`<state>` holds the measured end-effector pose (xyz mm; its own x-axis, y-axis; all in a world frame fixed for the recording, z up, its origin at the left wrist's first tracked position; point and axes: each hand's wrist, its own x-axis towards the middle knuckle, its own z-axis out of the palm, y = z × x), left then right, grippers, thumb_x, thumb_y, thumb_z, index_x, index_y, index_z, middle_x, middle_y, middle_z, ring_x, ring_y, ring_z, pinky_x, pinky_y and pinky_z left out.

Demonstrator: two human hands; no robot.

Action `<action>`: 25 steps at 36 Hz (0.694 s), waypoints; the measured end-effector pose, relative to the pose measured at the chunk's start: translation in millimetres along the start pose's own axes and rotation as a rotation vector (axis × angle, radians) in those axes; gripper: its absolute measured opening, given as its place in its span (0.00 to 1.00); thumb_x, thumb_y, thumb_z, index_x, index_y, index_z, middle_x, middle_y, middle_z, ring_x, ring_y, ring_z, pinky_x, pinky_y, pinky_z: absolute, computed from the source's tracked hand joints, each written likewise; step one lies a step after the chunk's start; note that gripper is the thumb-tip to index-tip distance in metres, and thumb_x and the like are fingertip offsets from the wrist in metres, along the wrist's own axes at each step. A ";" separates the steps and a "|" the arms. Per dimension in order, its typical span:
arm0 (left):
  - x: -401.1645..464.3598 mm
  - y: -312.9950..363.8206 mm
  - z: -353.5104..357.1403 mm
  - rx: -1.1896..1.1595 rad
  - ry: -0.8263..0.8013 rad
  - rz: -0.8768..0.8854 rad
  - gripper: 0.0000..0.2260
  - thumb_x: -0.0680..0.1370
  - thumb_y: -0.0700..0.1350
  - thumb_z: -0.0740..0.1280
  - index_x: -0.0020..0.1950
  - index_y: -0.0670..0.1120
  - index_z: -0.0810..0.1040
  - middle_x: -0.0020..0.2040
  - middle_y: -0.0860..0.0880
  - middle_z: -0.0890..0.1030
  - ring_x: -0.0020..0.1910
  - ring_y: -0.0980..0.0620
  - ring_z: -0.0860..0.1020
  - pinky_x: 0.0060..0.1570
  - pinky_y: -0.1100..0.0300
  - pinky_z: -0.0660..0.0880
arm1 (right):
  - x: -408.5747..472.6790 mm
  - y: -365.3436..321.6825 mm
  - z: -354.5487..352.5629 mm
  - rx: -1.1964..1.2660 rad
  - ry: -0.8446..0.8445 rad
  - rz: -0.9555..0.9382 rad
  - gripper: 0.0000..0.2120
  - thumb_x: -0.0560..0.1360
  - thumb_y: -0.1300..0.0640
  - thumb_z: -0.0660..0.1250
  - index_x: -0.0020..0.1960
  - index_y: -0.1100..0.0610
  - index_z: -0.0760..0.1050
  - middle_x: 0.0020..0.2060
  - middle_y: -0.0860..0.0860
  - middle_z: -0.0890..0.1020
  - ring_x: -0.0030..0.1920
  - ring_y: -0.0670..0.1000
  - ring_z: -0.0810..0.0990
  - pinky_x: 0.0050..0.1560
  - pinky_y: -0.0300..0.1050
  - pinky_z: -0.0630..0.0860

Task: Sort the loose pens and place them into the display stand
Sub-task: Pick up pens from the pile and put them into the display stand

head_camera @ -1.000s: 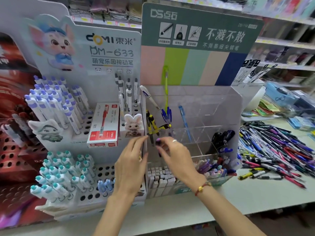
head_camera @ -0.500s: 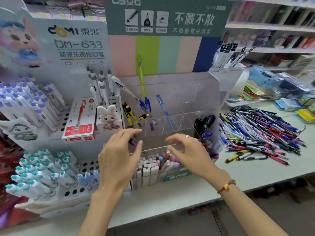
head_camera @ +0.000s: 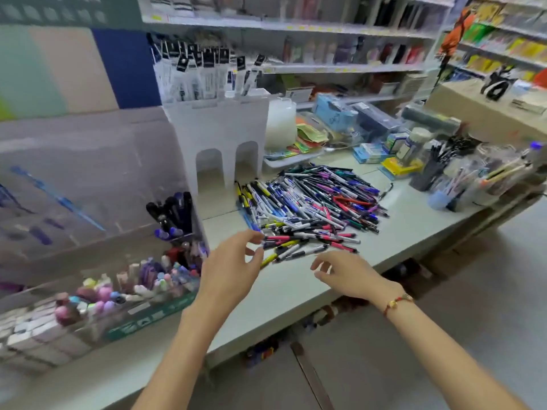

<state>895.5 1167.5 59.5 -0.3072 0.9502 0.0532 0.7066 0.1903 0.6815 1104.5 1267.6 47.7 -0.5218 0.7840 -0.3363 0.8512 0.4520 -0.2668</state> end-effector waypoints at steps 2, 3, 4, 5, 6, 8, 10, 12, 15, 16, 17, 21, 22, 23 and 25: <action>16.9 -1.2 23.0 -0.048 -0.043 -0.071 0.11 0.80 0.47 0.61 0.62 0.55 0.76 0.58 0.59 0.78 0.52 0.59 0.77 0.53 0.56 0.74 | 15.7 16.0 -0.2 -0.021 0.026 0.009 0.13 0.80 0.51 0.59 0.63 0.49 0.74 0.53 0.46 0.79 0.51 0.46 0.76 0.48 0.41 0.72; 26.1 -4.1 34.2 -0.067 -0.054 -0.104 0.12 0.81 0.46 0.61 0.62 0.54 0.76 0.59 0.58 0.79 0.53 0.57 0.77 0.55 0.55 0.74 | 25.6 22.0 0.7 -0.034 0.055 0.003 0.14 0.81 0.51 0.59 0.64 0.49 0.73 0.55 0.47 0.79 0.53 0.47 0.76 0.48 0.41 0.72; 35.2 -7.8 44.9 -0.083 -0.060 -0.136 0.12 0.81 0.45 0.60 0.63 0.53 0.76 0.61 0.56 0.78 0.54 0.55 0.77 0.56 0.54 0.74 | 37.1 26.8 2.8 -0.055 0.088 -0.010 0.15 0.81 0.52 0.59 0.66 0.50 0.72 0.58 0.47 0.79 0.56 0.48 0.76 0.49 0.42 0.72; 44.6 -12.2 55.1 -0.098 -0.066 -0.171 0.13 0.81 0.44 0.59 0.64 0.52 0.75 0.62 0.54 0.78 0.55 0.53 0.77 0.58 0.54 0.73 | 49.1 30.5 5.5 -0.084 0.120 -0.033 0.17 0.81 0.52 0.59 0.68 0.51 0.70 0.60 0.49 0.78 0.59 0.50 0.76 0.52 0.43 0.73; 54.5 -16.2 64.8 -0.111 -0.072 -0.213 0.13 0.81 0.43 0.59 0.65 0.51 0.74 0.63 0.53 0.77 0.57 0.52 0.77 0.59 0.55 0.72 | 61.9 32.8 8.7 -0.114 0.147 -0.055 0.19 0.80 0.51 0.60 0.70 0.51 0.68 0.62 0.50 0.77 0.61 0.52 0.75 0.54 0.45 0.74; 75.5 -25.0 82.2 -0.128 -0.071 -0.310 0.15 0.81 0.41 0.58 0.67 0.48 0.73 0.66 0.50 0.75 0.61 0.49 0.75 0.59 0.56 0.69 | 88.1 35.0 15.2 -0.158 0.189 -0.094 0.23 0.80 0.48 0.62 0.73 0.50 0.64 0.65 0.52 0.74 0.64 0.54 0.72 0.59 0.48 0.72; 97.2 -35.2 96.7 -0.136 -0.049 -0.418 0.15 0.82 0.41 0.57 0.69 0.47 0.71 0.68 0.48 0.73 0.64 0.47 0.73 0.61 0.56 0.67 | 113.0 36.1 22.4 -0.203 0.212 -0.152 0.28 0.79 0.44 0.62 0.76 0.49 0.59 0.70 0.52 0.69 0.70 0.55 0.67 0.67 0.50 0.67; 119.4 -46.2 109.1 -0.131 -0.024 -0.518 0.16 0.82 0.42 0.56 0.71 0.45 0.69 0.70 0.46 0.72 0.66 0.45 0.72 0.62 0.56 0.67 | 138.1 40.0 29.5 -0.231 0.210 -0.222 0.33 0.78 0.40 0.62 0.77 0.48 0.54 0.75 0.53 0.62 0.75 0.56 0.59 0.73 0.53 0.58; 148.8 -61.2 124.4 -0.111 0.018 -0.627 0.17 0.83 0.44 0.56 0.72 0.43 0.68 0.70 0.43 0.71 0.67 0.43 0.71 0.62 0.54 0.67 | 173.2 52.8 43.6 -0.292 0.196 -0.304 0.38 0.74 0.34 0.61 0.78 0.47 0.53 0.77 0.54 0.59 0.76 0.59 0.55 0.75 0.60 0.53; 159.4 -66.5 129.0 -0.107 0.036 -0.655 0.18 0.83 0.45 0.56 0.71 0.42 0.68 0.69 0.42 0.72 0.66 0.42 0.72 0.62 0.54 0.68 | 183.7 57.8 48.7 -0.309 0.196 -0.323 0.38 0.74 0.32 0.59 0.78 0.48 0.55 0.76 0.54 0.60 0.76 0.60 0.58 0.74 0.61 0.56; 169.8 -71.2 132.9 -0.100 0.054 -0.678 0.18 0.82 0.46 0.57 0.71 0.41 0.69 0.68 0.41 0.73 0.65 0.41 0.72 0.62 0.53 0.68 | 192.6 63.4 53.3 -0.322 0.192 -0.339 0.37 0.74 0.31 0.57 0.78 0.48 0.55 0.75 0.54 0.63 0.74 0.59 0.61 0.73 0.61 0.59; 211.4 -85.9 144.4 -0.043 0.095 -0.702 0.23 0.81 0.55 0.59 0.65 0.38 0.73 0.63 0.37 0.75 0.60 0.37 0.74 0.60 0.48 0.72 | 213.4 96.1 61.1 -0.304 0.198 -0.472 0.32 0.78 0.35 0.47 0.78 0.45 0.44 0.73 0.53 0.67 0.71 0.56 0.68 0.69 0.56 0.67; 221.0 -86.9 145.4 -0.023 0.099 -0.706 0.24 0.80 0.57 0.60 0.64 0.37 0.73 0.63 0.36 0.74 0.60 0.36 0.74 0.59 0.47 0.71 | 216.9 105.4 60.2 -0.315 0.208 -0.513 0.32 0.79 0.36 0.47 0.78 0.46 0.43 0.73 0.53 0.67 0.71 0.55 0.68 0.69 0.55 0.67; 230.6 -87.2 146.1 0.002 0.098 -0.711 0.26 0.79 0.58 0.61 0.64 0.36 0.72 0.63 0.36 0.73 0.61 0.36 0.73 0.59 0.48 0.70 | 220.4 113.8 59.1 -0.337 0.226 -0.545 0.31 0.80 0.38 0.48 0.79 0.47 0.45 0.73 0.52 0.67 0.71 0.55 0.68 0.69 0.54 0.67; 246.9 -85.8 145.9 0.055 0.068 -0.731 0.31 0.77 0.59 0.64 0.67 0.35 0.68 0.66 0.36 0.70 0.64 0.37 0.70 0.61 0.48 0.69 | 226.4 125.7 57.6 -0.380 0.263 -0.560 0.30 0.80 0.38 0.48 0.78 0.50 0.52 0.73 0.51 0.67 0.72 0.55 0.67 0.71 0.54 0.65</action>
<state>852.0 1421.9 -92.3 -0.7498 0.5591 -0.3538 0.3370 0.7829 0.5229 1090.1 1477.4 -114.1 -0.8947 0.4467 0.0001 0.4467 0.8946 0.0129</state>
